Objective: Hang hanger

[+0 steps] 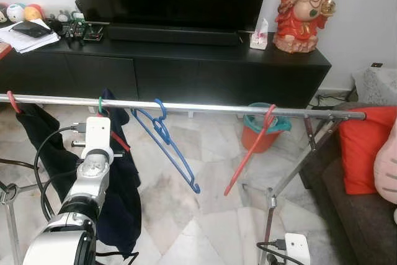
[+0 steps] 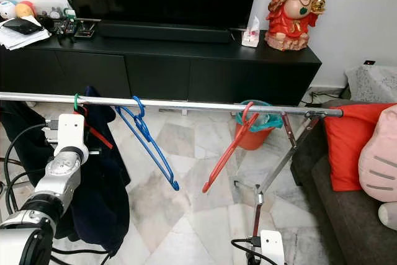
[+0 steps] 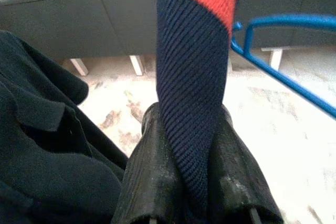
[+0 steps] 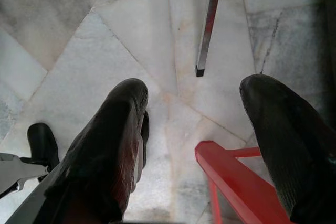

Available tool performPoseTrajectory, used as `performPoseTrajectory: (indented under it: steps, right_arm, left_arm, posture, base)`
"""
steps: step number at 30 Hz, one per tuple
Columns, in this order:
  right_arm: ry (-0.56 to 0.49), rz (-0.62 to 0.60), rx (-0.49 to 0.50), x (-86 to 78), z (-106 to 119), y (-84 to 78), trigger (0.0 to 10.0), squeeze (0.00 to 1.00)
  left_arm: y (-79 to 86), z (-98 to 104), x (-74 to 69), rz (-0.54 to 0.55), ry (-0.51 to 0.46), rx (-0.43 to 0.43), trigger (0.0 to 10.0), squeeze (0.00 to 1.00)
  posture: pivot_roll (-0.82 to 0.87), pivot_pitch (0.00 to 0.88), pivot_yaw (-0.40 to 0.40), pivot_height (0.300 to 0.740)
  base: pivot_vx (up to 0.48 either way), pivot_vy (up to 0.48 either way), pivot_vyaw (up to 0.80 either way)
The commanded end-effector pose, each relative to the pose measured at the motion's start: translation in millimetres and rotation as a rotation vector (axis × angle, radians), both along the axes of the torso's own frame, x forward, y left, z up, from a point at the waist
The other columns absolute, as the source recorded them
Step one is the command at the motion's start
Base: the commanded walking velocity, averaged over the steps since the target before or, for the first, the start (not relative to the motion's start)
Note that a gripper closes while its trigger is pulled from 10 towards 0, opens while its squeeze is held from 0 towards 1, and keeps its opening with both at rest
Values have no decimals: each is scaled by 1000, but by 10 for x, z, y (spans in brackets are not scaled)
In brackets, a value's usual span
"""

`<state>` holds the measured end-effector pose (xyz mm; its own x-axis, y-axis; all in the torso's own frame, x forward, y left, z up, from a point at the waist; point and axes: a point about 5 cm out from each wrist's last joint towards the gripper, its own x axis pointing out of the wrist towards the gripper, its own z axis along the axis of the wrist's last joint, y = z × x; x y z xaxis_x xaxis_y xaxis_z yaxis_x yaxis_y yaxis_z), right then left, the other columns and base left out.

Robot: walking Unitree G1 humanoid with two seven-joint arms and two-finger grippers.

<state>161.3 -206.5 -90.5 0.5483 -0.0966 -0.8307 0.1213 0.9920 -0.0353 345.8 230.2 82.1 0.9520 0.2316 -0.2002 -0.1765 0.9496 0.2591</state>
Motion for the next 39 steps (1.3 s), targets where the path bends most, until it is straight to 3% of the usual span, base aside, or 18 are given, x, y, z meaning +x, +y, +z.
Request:
performPoseTrajectory:
  steps: [1, 9, 12, 16, 20, 21, 22, 23, 27, 39]
  right_arm:
    - [4, -11, 5, 10, 3, -8, 10000, 0]
    - [-1, -25, 1, 12, 5, -11, 10000, 0]
    - [-3, -27, 1, 15, 7, -11, 10000, 0]
    - [-12, -37, -3, 21, 11, -11, 10000, 0]
    - [-15, -38, -9, 23, 12, -13, 10000, 0]
    - [-19, -43, -10, 26, 14, -13, 10000, 0]
    - [-19, -43, -10, 26, 14, -13, 10000, 0]
    - [-22, -43, -10, 29, 16, -14, 10000, 0]
    - [-28, -43, -11, 34, 20, -15, 10000, 0]
    - [-36, -44, -11, 47, 26, -12, 10000, 0]
  left_arm:
    - [-35, -333, -185, -27, 155, 7, 10000, 0]
    - [19, -412, -296, -16, 159, 7, 10000, 0]
    - [44, -380, -340, -11, 97, -1, 10000, 0]
    - [43, -240, -393, -7, -68, -42, 10000, 0]
    - [45, -241, -526, -23, -121, -17, 10000, 0]
    - [41, -256, -629, -26, -145, -16, 10000, 0]
    - [41, -256, -629, -26, -145, -16, 10000, 0]
    - [32, -267, -747, -27, -168, -15, 10000, 0]
    - [27, -274, -947, -26, -198, 28, 10000, 0]
    - [28, -80, -880, 26, -279, 46, 10000, 0]
  posture:
    - [-52, 0, -81, 740]
    - [-49, 0, -80, 740]
    - [-48, 0, -79, 740]
    - [-50, 0, -74, 740]
    - [-48, 0, -73, 740]
    - [-47, 0, -72, 740]
    - [-47, 0, -72, 740]
    - [-46, 0, -72, 740]
    - [-43, 0, -74, 740]
    - [-43, 0, -74, 740]
  base:
    - [0, 0, 0]
    - [0, 0, 0]
    - [0, 0, 0]
    - [0, 0, 0]
    - [0, 0, 0]
    - [0, 0, 0]
    - [0, 0, 0]
    - [0, 0, 0]
    - [0, 0, 0]
    - [0, 0, 0]
